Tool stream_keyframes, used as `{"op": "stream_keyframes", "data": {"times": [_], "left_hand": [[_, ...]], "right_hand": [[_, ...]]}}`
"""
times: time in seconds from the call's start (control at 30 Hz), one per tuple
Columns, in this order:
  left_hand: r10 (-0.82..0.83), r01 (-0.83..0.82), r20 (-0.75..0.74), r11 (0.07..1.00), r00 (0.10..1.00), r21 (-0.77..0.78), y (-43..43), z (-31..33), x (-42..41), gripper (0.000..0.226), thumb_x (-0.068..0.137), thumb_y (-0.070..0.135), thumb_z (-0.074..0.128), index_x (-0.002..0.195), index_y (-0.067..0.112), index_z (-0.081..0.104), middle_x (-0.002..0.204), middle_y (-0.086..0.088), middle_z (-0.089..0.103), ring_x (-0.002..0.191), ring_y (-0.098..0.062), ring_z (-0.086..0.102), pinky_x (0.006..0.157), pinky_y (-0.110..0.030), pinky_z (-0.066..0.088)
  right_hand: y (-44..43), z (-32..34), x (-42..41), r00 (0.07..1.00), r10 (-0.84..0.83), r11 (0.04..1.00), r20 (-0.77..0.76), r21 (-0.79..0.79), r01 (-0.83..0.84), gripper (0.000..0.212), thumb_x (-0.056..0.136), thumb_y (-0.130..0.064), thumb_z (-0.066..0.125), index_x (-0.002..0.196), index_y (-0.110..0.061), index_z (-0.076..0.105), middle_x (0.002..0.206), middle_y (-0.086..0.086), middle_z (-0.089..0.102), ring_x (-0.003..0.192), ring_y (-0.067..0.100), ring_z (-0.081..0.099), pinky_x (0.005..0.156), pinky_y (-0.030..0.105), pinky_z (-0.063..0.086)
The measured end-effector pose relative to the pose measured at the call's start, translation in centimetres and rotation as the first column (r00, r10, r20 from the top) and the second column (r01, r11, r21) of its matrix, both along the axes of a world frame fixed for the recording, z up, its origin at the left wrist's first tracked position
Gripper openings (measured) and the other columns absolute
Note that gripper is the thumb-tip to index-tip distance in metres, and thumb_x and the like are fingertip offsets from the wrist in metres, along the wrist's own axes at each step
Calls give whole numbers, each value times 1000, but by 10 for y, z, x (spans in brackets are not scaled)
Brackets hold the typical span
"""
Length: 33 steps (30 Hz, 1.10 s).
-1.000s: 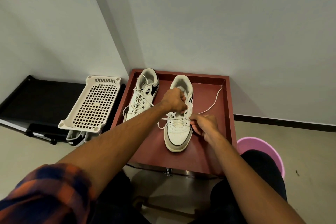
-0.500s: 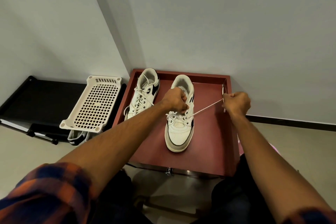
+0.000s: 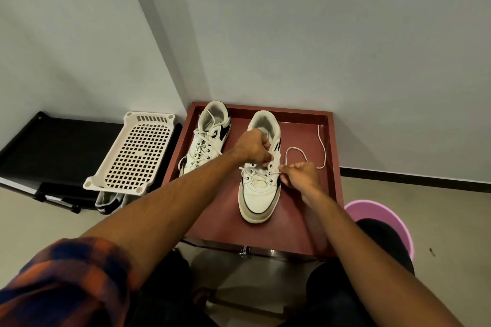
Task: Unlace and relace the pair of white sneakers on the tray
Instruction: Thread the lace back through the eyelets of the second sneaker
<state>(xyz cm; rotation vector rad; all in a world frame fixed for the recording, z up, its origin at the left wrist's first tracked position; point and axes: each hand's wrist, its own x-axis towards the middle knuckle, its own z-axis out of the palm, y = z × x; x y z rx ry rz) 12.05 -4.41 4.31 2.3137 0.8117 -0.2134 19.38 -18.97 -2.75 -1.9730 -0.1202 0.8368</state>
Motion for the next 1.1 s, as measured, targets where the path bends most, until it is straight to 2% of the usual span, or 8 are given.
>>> {"op": "stream_keyframes", "data": {"times": [0.1,0.27,0.37,0.43,0.6,0.8,0.97,1.1], "left_hand": [[-11,11,2,1000,1000,29,0,1,1,30,76,13,80,52,15,61,67,-7,73,58,-13,62,73,-35,58],[-6,5,12,999,1000,40,1,0,1,36,75,12,80,47,17,58,62,-4,71,54,-10,58,69,-31,55],[-3,2,25,999,1000,44,1,0,0,38,74,13,81,46,18,56,64,-5,72,58,-14,61,71,-32,55],[-1,-1,33,999,999,53,2,0,0,37,74,14,81,47,18,56,65,-4,72,66,-20,68,74,-33,57],[-7,6,34,999,999,34,2,-2,0,35,75,14,81,48,18,59,64,-5,72,72,-23,72,78,-37,58],[8,-11,66,999,998,46,0,-3,-2,30,73,13,81,52,18,60,62,0,70,68,-16,69,77,-35,58],[83,-62,197,992,977,-108,-3,-8,-16,8,80,8,73,79,15,69,69,-2,73,74,-17,73,76,-33,60],[329,-207,394,924,858,-321,1,-20,-56,8,91,5,63,91,7,71,73,-13,73,59,-17,69,60,-29,58]], "right_hand": [[-4,8,31,961,-39,981,275,-173,89,26,89,-22,71,68,-8,78,63,4,72,64,19,69,65,26,51],[2,18,77,904,-41,956,425,-246,159,23,90,-31,74,81,-10,77,83,8,76,82,26,71,78,27,50],[10,20,61,919,11,968,394,-236,89,38,91,-40,72,68,-10,69,70,6,69,69,25,65,67,30,52],[11,20,46,948,8,967,318,-243,74,47,88,-50,72,64,-11,64,63,3,64,60,20,60,53,26,38],[1,1,16,982,35,963,183,-268,16,46,78,-55,71,65,-11,73,54,0,70,65,21,71,70,32,55],[3,-7,10,995,-38,997,91,-62,44,16,74,-7,70,59,-13,70,67,7,75,61,21,71,75,46,63],[-4,14,24,954,-49,984,295,-151,97,21,79,-7,66,66,-23,74,72,-9,71,79,17,69,85,33,57],[4,25,23,926,8,996,378,-90,28,26,83,-9,61,70,-30,71,75,-13,69,78,15,67,78,28,52]]}}
